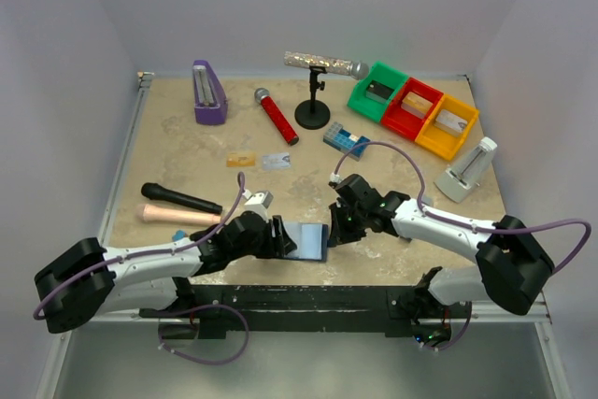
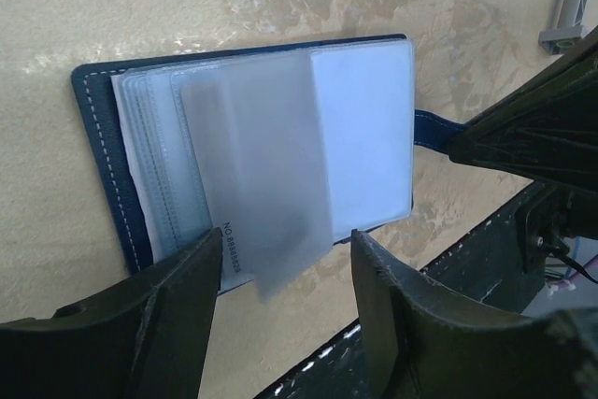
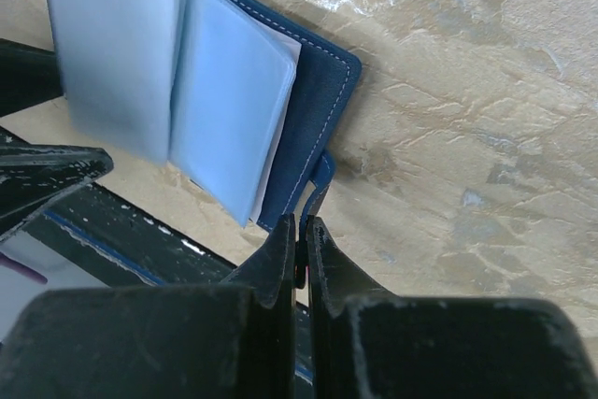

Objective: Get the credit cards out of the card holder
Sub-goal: Remove the credit card from the card holder.

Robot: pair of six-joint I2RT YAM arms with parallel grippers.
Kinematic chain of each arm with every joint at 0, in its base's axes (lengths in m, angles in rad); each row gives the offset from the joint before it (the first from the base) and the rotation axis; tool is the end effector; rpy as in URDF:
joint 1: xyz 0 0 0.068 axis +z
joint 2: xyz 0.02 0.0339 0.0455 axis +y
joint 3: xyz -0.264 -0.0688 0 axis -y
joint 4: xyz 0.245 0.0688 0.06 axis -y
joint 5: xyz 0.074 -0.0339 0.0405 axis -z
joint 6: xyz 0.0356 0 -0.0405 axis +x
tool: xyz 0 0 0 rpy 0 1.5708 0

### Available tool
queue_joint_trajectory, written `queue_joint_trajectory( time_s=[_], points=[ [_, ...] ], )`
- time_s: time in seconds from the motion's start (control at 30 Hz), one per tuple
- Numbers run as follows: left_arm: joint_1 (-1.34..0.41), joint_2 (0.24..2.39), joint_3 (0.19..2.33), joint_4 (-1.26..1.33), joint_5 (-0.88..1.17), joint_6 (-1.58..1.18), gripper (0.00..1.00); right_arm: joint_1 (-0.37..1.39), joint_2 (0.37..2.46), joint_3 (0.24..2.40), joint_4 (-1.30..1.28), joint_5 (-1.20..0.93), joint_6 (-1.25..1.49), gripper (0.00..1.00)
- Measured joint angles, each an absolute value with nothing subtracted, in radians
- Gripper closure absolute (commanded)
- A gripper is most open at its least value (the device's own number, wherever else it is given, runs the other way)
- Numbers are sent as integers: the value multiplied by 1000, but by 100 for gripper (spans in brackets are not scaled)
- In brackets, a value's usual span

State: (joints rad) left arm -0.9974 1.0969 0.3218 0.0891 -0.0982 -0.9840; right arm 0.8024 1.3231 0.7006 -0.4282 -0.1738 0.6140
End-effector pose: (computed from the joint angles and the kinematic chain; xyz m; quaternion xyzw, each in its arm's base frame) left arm 0.1121 -0.1671 0.1505 -0.0150 0.9028 -0.3333 0.2715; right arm 0.1648 0.1794 0.1807 -0.1128 0.9564 0.2303 0.1400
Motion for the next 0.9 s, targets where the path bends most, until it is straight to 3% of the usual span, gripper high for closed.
queue_joint_trajectory(
  time_s=[0.9],
  points=[
    [-997,1140,367,154,1,-931,39,802,1323,701,-426,-178,614,100]
  ],
)
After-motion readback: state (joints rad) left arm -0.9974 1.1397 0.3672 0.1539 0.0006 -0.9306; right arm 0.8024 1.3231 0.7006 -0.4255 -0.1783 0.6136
